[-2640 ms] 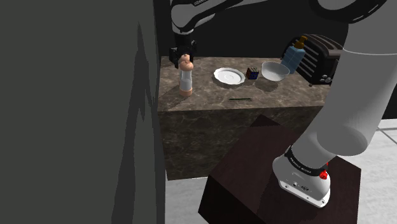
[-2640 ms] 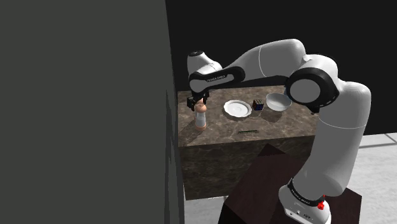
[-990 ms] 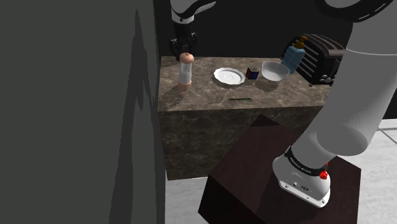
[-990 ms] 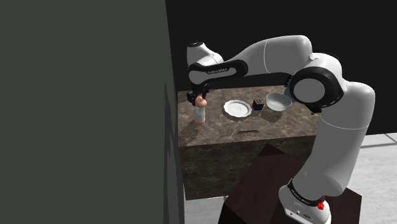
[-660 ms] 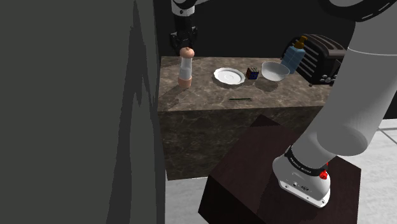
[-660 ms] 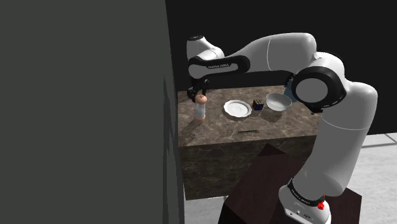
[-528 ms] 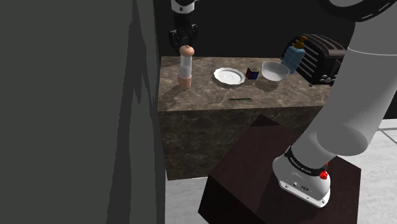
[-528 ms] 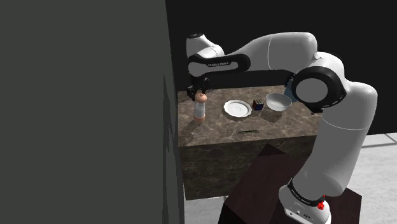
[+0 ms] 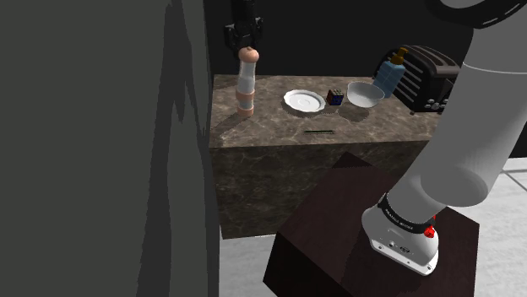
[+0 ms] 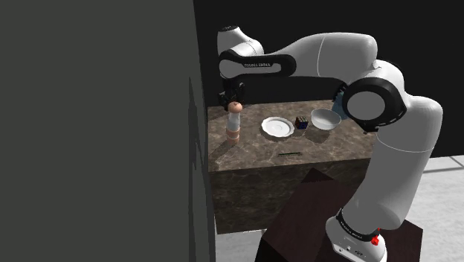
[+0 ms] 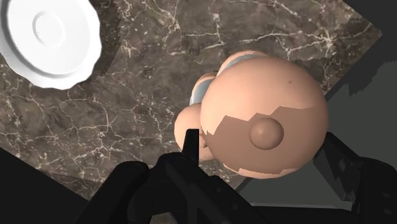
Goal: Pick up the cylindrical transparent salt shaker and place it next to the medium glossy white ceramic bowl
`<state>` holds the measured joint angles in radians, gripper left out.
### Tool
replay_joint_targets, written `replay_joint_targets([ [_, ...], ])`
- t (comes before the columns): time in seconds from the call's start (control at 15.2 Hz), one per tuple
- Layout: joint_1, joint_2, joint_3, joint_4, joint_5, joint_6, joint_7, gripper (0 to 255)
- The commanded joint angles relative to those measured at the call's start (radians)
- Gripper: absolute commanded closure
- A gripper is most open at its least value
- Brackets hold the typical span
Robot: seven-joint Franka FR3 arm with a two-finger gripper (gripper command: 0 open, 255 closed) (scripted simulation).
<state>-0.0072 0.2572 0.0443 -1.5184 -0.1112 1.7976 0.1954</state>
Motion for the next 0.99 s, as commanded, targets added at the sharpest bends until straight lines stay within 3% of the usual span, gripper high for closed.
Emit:
replay_joint_targets([
  [0.0, 0.000, 0.002, 0.000, 0.033, 0.001, -0.031, -0.003, 255],
  [0.92, 0.006, 0.043, 0.001, 0.281, 0.001, -0.238, -0.020, 255],
])
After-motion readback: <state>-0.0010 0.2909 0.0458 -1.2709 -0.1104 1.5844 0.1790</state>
